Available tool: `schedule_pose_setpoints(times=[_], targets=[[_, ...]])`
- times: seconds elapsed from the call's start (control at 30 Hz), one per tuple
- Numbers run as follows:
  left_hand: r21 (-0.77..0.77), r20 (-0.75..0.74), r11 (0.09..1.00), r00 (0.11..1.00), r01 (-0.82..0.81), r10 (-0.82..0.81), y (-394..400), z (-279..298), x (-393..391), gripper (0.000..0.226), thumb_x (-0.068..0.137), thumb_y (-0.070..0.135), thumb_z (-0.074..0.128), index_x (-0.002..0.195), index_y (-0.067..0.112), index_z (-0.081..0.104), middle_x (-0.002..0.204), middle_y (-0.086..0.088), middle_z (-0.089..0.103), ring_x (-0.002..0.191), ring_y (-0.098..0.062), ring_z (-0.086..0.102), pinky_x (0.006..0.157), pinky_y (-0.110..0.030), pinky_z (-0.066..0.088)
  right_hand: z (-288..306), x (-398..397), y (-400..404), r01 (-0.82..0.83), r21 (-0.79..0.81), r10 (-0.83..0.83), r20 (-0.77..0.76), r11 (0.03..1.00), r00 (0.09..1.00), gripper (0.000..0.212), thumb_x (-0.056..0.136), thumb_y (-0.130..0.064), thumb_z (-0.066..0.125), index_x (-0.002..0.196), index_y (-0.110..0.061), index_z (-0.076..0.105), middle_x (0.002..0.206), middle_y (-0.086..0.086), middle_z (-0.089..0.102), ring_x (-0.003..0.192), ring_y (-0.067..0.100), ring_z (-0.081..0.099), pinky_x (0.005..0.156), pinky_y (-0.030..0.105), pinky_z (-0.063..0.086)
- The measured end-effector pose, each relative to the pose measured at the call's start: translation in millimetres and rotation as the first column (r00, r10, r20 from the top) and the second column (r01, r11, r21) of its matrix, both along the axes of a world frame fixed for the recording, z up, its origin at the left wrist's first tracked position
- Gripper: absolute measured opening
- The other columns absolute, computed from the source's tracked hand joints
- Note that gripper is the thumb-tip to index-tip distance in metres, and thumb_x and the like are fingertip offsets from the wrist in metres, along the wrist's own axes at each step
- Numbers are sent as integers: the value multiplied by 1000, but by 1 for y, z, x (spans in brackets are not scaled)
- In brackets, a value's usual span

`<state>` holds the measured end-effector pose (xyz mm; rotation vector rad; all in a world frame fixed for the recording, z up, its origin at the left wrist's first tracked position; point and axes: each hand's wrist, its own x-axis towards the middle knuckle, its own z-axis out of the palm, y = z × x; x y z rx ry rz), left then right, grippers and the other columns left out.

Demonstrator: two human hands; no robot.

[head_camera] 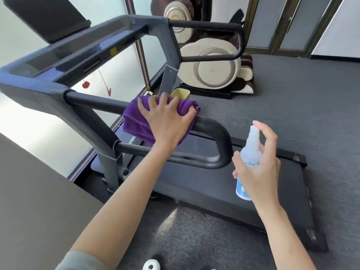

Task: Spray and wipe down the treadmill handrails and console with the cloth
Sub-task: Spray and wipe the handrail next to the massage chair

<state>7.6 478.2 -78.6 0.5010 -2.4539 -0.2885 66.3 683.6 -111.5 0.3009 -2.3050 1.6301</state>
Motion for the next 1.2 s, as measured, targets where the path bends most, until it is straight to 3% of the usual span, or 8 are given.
schedule_pose_setpoints(times=[0.1,0.23,0.4,0.57,0.8,0.9,1.03,1.2], targets=[[-78,-4,987,990,138,-139,44,-3,-2,39,80,60,51,84,28,72,95,5,66,99,-29,54,108,-55,23,0,-1,4,-13,11,13,2,1000,1000,81,84,3,64,127,-60,39,93,5,66,67,39,63,73,50,57],[-265,38,910,946,319,-321,65,-15,8,44,78,65,57,96,28,71,105,1,64,105,-32,55,107,-56,26,2,-7,4,-40,14,40,-17,999,999,76,84,3,64,132,-51,40,85,2,63,64,39,62,68,51,57],[-212,-14,955,976,208,-215,13,-9,14,64,76,82,44,110,35,68,112,3,62,113,-27,51,112,-54,18,4,-7,12,-31,13,31,-30,999,999,72,81,-6,60,129,-55,39,99,4,65,65,41,62,69,51,56],[-81,-8,995,998,63,-64,19,-3,10,54,80,74,42,101,33,72,111,7,64,115,-26,48,114,-55,14,-7,-4,28,27,-6,-27,1,1000,1000,76,85,3,64,128,-55,39,115,4,65,72,40,64,75,53,56],[-302,77,909,957,288,-278,87,-14,1,34,76,57,60,81,25,71,94,4,65,97,-30,56,98,-48,32,-13,0,35,44,-47,-45,-15,998,999,77,83,2,65,130,-54,40,120,-7,63,72,39,65,71,53,57],[-393,19,852,930,345,-368,86,-27,13,30,75,52,69,90,26,73,110,0,66,115,-34,55,106,-57,29,-11,-1,32,39,-48,-40,-20,998,999,77,83,2,64,129,-55,40,120,5,65,73,38,65,72,55,57],[-323,-63,900,942,293,-330,55,-33,28,57,78,76,54,122,41,64,141,-8,50,137,-44,31,112,-65,9,-11,1,35,46,-55,-47,-21,997,999,74,82,-2,64,131,-52,40,121,3,64,74,38,66,72,55,57],[-347,19,915,976,208,-215,64,-28,20,61,83,76,46,133,42,55,125,0,59,120,-35,48,105,-56,26,-17,4,47,69,-62,-68,4,996,998,74,82,-2,64,130,-52,41,113,6,66,72,39,64,72,54,57]])
